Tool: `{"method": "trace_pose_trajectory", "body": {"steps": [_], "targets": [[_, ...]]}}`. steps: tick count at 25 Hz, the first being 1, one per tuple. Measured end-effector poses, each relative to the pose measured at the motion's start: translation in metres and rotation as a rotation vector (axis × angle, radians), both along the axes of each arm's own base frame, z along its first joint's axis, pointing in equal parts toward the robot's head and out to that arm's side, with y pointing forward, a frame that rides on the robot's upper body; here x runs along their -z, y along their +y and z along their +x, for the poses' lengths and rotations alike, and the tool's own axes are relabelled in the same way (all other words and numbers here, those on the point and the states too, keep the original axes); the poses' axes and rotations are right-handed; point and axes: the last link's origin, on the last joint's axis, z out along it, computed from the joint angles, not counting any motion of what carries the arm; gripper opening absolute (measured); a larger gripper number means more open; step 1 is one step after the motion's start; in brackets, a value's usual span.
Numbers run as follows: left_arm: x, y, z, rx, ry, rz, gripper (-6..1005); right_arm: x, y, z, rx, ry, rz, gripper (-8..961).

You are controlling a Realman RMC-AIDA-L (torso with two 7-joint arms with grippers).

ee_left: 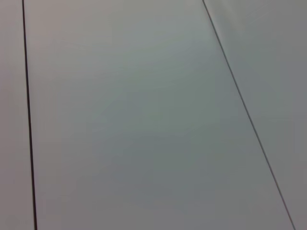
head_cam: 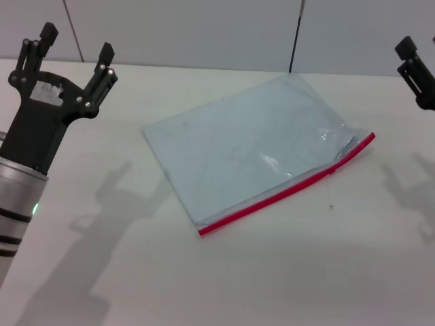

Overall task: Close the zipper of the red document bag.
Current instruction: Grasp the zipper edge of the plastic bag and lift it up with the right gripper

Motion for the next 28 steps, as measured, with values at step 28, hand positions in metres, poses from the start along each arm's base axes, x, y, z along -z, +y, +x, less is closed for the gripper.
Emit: {"method": "trace_pose_trajectory", "body": {"steps": [28], "targets": [[-0.001, 0.000, -0.001, 0.000, 0.002, 0.003, 842, 0.029, 0.057, 0.041, 0.488, -0.144, -0.567, 728]]}}
